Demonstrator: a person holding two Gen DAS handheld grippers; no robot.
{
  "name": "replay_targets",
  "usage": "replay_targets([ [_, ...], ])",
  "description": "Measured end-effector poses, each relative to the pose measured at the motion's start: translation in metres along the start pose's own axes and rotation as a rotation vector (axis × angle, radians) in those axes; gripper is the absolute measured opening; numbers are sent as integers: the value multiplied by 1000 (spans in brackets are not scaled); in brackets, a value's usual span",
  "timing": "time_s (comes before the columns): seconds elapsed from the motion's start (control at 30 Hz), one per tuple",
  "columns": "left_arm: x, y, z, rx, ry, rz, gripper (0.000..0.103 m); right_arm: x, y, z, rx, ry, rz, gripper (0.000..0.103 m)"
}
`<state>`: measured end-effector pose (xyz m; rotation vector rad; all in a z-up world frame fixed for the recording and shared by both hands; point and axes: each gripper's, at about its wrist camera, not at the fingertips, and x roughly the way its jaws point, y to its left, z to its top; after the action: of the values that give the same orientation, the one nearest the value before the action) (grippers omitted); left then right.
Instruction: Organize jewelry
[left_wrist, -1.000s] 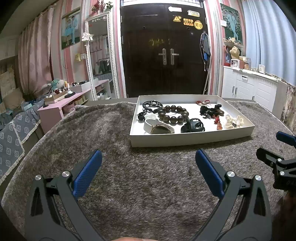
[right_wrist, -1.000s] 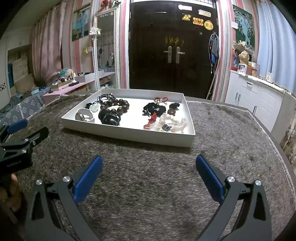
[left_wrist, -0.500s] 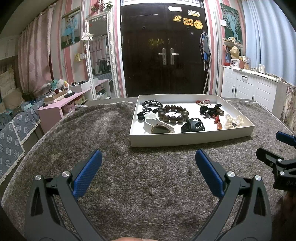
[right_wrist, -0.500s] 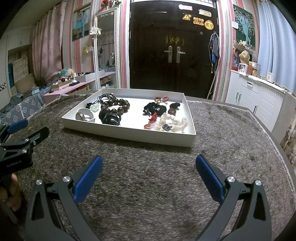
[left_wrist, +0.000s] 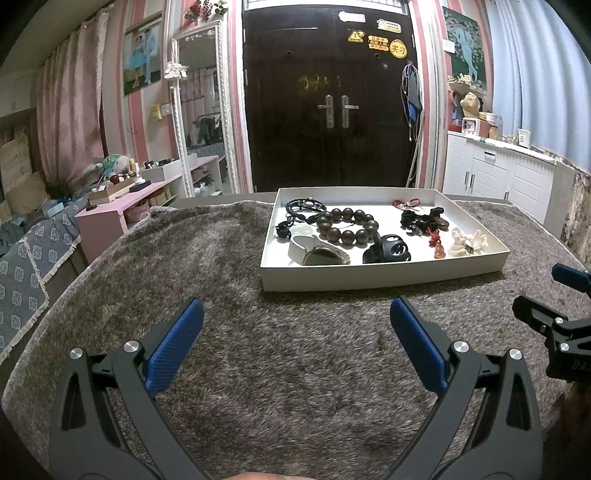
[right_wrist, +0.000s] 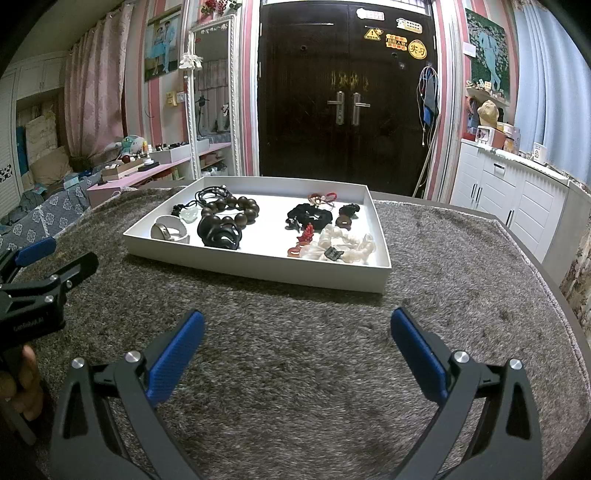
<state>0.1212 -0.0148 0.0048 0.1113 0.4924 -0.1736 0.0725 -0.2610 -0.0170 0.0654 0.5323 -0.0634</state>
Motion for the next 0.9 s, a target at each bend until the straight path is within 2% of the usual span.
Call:
replay_targets([
  [0.9,0,0,0,1,-2,0,100,0,1,-1,0,-6,-3,101],
])
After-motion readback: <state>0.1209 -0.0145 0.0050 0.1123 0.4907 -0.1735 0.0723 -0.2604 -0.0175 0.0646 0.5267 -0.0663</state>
